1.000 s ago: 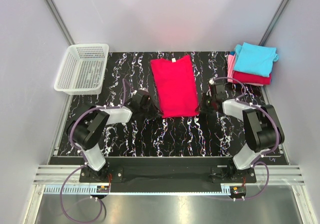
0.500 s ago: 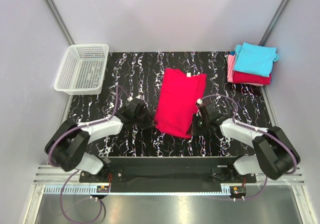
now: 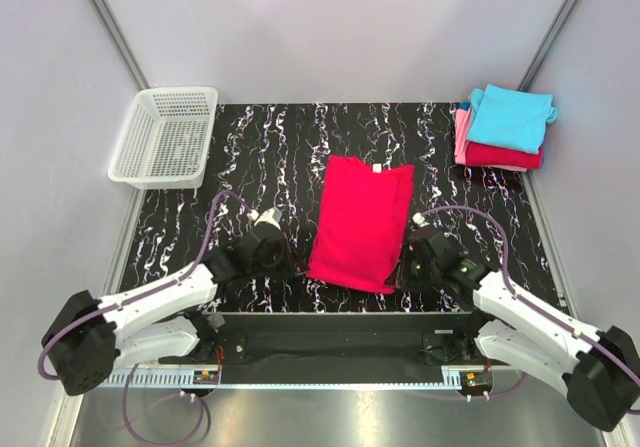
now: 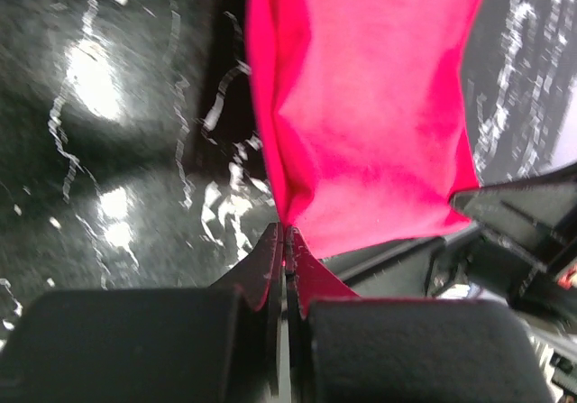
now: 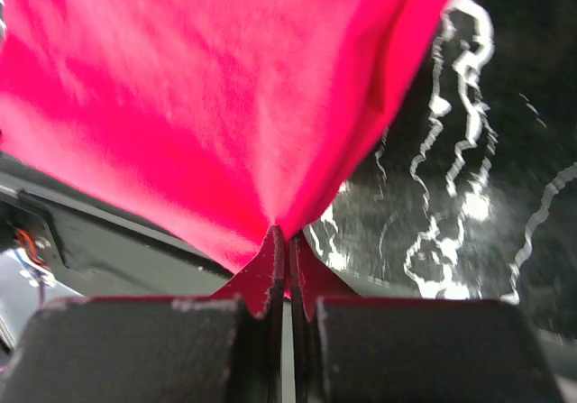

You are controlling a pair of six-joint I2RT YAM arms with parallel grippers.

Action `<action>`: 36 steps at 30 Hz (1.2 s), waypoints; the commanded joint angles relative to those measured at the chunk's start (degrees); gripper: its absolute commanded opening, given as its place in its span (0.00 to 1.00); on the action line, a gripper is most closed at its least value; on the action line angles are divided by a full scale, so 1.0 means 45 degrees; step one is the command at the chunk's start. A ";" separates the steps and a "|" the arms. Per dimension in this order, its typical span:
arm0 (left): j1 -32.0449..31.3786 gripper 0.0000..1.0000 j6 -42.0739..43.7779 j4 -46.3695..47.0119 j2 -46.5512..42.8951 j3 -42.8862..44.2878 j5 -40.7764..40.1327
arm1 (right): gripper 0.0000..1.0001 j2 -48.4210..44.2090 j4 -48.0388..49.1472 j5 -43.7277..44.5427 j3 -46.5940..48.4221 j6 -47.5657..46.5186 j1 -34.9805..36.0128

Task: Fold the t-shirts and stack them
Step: Fold the tshirt

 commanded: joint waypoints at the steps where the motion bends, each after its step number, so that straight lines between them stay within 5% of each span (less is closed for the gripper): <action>1: -0.0437 0.00 -0.0117 -0.0628 -0.0901 0.0183 -0.0778 | 0.00 -0.0891 -0.2122 0.1466 0.0839 0.0921 0.0111; 11: -0.0985 0.00 0.0176 -0.1233 -0.0727 0.1628 -0.1674 | 0.00 -0.1050 -0.3472 0.3225 0.2634 0.0962 0.0111; 26: -0.1083 0.00 0.1425 -0.2679 0.1557 0.6237 -0.3998 | 0.00 0.0922 -0.4058 0.6213 0.7362 -0.1108 0.0111; 31: -0.0966 0.00 0.1738 -0.3030 0.2787 0.7604 -0.4839 | 0.00 0.1857 -0.3513 0.7425 0.7773 -0.1694 -0.0006; 36: -0.0284 0.00 0.1953 -0.3011 0.3920 0.8638 -0.5133 | 0.00 0.2757 -0.1854 0.6590 0.7676 -0.2435 -0.1465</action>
